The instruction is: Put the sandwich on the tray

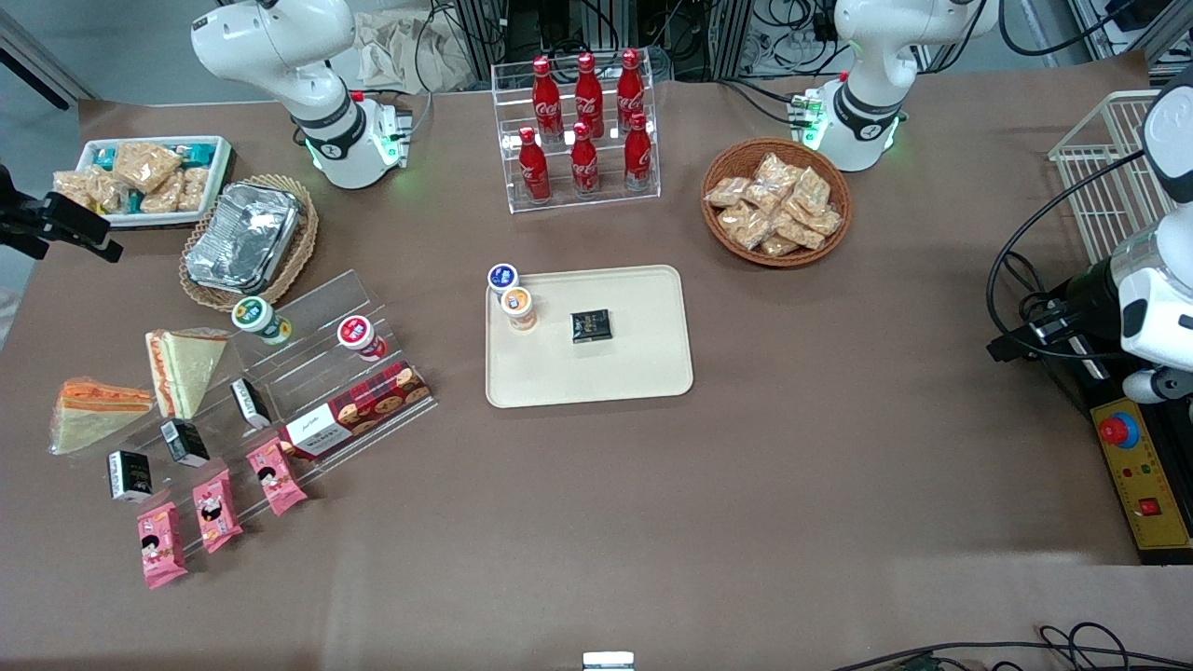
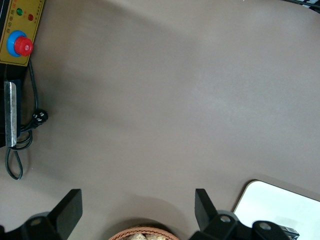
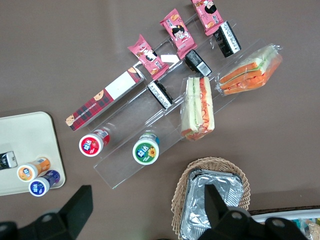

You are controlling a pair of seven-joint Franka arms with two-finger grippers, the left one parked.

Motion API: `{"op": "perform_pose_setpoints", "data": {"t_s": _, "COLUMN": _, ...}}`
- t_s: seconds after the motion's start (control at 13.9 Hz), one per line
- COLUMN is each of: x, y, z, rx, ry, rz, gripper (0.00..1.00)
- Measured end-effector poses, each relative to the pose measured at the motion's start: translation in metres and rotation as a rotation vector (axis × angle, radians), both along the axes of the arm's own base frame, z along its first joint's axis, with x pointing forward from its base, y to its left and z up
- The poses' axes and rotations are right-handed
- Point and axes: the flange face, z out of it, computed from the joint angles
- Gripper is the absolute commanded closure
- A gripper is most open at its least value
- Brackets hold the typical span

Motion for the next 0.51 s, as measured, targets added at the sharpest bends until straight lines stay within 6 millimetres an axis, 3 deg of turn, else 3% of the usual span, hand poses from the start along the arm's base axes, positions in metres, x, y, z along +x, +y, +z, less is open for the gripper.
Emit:
{"op": "perform_pose_setpoints", "data": {"t_s": 0.36, "x": 0.003, "y": -0.002, "z": -0.003, "rx": -0.004, "ry": 0.007, "rz": -0.01, "gripper": 0.01}}
{"op": "perform_pose_setpoints", "data": {"t_s": 0.51, "x": 0.002, "y": -0.011, "z": -0.004, "rx": -0.003, "ry": 0.01, "rz": -0.063, "gripper": 0.01}}
